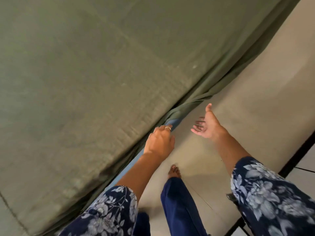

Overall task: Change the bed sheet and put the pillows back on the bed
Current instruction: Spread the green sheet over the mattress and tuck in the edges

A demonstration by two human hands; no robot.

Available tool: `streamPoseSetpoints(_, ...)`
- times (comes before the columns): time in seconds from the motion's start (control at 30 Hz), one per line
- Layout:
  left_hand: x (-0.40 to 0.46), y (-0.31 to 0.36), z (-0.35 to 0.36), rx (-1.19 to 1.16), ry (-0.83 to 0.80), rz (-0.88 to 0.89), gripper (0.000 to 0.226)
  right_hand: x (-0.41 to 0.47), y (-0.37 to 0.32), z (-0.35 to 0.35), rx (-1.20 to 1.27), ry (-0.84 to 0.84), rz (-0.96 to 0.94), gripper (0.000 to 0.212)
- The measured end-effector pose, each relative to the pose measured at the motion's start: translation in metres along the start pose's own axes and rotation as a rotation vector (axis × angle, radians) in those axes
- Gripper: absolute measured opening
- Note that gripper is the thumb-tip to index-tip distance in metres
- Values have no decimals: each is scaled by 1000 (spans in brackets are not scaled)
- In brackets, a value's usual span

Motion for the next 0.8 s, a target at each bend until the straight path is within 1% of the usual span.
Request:
streamPoseSetpoints(0.03, 4, 8, -2, 9, 33, 8, 50, 5, -4, 6, 60, -40, -5, 87)
streamPoseSetpoints(0.07, 10, 16, -2, 13, 67, 24, 54, 8, -14, 12, 122, -66, -33, 77)
streamPoseSetpoints(0.1, 14, 21, -3, 7, 81, 26, 58, 8, -27, 18, 180, -69, -83, 59)
streamPoseSetpoints(0.13, 19, 25, -1, -8, 86, 25, 62, 8, -42, 21, 236, -50, -144, 41)
streamPoseSetpoints(0.17, 22, 26, 1, -25, 75, 17, 67, 8, -58, 20, 241, 0, -229, 28)
streamPoseSetpoints(0.2, 25, 27, 3, -36, 57, 9, 71, 6, -74, 18, 191, 57, -324, 23)
streamPoseSetpoints(0.33, 39, 39, 6, -29, 44, 22, 82, -19, -124, 9, -126, 187, -752, 25)
streamPoseSetpoints(0.4, 47, 44, 6, -59, 43, 26, 87, -42, -136, 11, -279, 232, -999, 11)
streamPoseSetpoints(0.43, 51, 43, 7, -78, 27, 6, 90, -56, -140, 16, -401, 263, -1147, 12)
streamPoseSetpoints(0.47, 58, 42, 9, -84, -1, -19, 93, -63, -139, 24, -581, 288, -1272, 23)
streamPoseSetpoints(0.5, 63, 40, 12, -74, -42, -46, 96, -64, -133, 32, -821, 315, -1344, 32)
streamPoseSetpoints(0.53, 68, 37, 15, -60, -85, -74, 98, -60, -126, 36, -1088, 396, -1376, 38)
streamPoseSetpoints(0.57, 74, 35, 16, -64, -125, -102, 99, -58, -119, 38, -1340, 514, -1393, 43)
streamPoseSetpoints(0.6, 79, 32, 17, -86, -161, -131, 99, -56, -113, 36, -1547, 601, -1381, 49)
streamPoseSetpoints(0.63, 86, 31, 16, -111, -189, -154, 99, -58, -110, 36, -1688, 648, -1363, 54)
streamPoseSetpoints(0.67, 92, 31, 15, -121, -214, -170, 96, -53, -108, 37, -1778, 661, -1353, 57)
streamPoseSetpoints(0.73, 101, 30, 14, -90, -266, -201, 86, -51, -113, 47, -1862, 639, -1314, 61)
streamPoseSetpoints(0.8, 110, 28, 13, -38, -311, -239, 73, -44, -124, 62, -1939, 585, -1160, 61)
Point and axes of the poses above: each hand's wrist, its own x-axis towards the middle knuckle, its own z-axis out of the palm, y = z × x, the point moved 9 cm from there along x, towards the middle knuckle, and after that the axes turned 5 degrees about -x, right-handed, at the moved point
